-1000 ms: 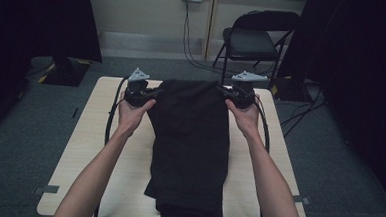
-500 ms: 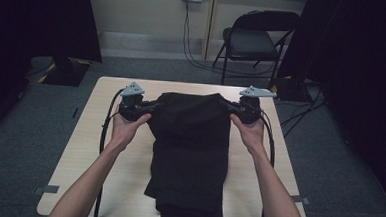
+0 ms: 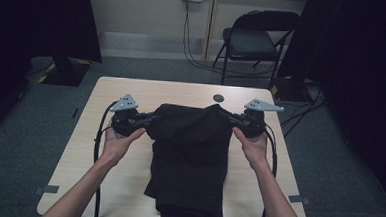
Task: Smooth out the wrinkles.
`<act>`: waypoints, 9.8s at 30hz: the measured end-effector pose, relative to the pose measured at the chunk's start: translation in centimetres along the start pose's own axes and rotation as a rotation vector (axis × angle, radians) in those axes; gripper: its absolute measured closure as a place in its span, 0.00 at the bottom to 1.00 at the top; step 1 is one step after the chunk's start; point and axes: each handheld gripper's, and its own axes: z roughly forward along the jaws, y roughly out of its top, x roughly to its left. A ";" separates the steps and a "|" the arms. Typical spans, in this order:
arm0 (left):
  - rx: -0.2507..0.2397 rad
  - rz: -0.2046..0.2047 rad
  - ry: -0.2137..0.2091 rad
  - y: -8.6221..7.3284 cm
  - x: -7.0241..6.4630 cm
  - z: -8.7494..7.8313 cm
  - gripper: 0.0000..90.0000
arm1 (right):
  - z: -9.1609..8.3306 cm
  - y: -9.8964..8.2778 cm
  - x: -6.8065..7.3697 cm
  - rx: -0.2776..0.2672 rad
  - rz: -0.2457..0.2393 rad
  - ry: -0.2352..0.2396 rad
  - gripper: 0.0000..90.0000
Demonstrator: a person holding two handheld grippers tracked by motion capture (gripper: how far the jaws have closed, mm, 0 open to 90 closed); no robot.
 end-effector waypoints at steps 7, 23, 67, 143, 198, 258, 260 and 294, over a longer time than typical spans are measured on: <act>-0.038 0.007 -0.033 -0.6 -2.1 -1.8 0.90 | -2.9 -0.3 2.3 -0.036 -0.061 0.023 0.97; 0.066 -0.090 -0.142 -8.3 -5.6 -3.3 0.89 | -5.8 -8.3 5.3 0.074 -0.033 0.078 0.97; 0.179 -0.088 -0.215 -9.4 -7.5 -1.1 0.98 | -0.9 -11.6 7.7 0.275 -0.090 0.135 0.75; 0.338 0.022 -0.143 -9.5 -5.6 9.6 0.64 | 2.5 -9.2 1.7 0.288 -0.056 -0.053 0.38; 0.374 -0.013 -0.115 -10.8 -7.4 10.3 0.57 | 4.6 -10.5 -0.2 0.305 -0.013 0.122 0.91; 0.385 0.147 -0.053 -11.6 -10.7 6.7 0.40 | -1.1 -13.8 8.9 0.391 -0.124 0.209 0.93; 0.381 0.155 -0.030 -11.6 -10.5 6.9 0.40 | -0.7 -14.1 9.0 0.393 -0.151 0.196 0.93; 0.336 0.093 -0.082 -8.1 -8.1 7.1 0.42 | -3.4 -9.0 6.2 0.241 -0.079 0.060 0.73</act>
